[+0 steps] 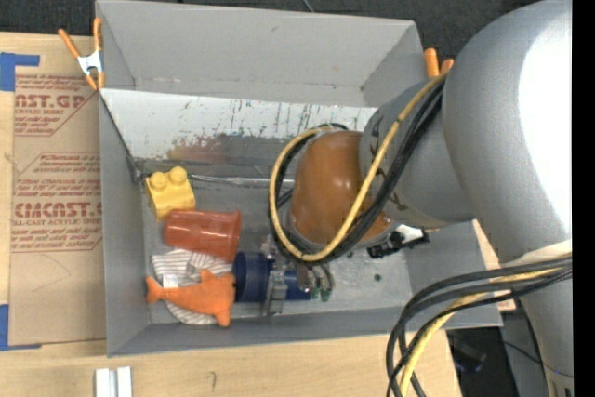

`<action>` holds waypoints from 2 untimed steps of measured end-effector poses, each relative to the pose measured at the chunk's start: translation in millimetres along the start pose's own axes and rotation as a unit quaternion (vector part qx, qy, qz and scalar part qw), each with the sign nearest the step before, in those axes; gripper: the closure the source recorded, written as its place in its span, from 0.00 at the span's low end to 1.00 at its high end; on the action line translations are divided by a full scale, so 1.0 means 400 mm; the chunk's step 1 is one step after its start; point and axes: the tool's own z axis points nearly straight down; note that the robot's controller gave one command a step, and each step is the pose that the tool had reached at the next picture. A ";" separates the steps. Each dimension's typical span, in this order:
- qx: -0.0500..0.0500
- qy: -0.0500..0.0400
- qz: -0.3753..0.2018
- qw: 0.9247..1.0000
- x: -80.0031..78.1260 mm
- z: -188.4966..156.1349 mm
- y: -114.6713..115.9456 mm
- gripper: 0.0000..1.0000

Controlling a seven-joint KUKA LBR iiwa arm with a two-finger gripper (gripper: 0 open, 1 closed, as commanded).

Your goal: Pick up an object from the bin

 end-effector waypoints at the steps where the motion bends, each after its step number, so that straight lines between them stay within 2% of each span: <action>1: 0.000 0.000 0.000 1.000 0.000 0.000 0.000 1.00; 2: 0.000 -0.003 -0.015 1.000 -0.041 -0.358 -0.024 1.00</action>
Offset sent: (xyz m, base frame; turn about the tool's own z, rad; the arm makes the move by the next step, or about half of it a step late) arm 0.0164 -0.0114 0.1436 -0.0301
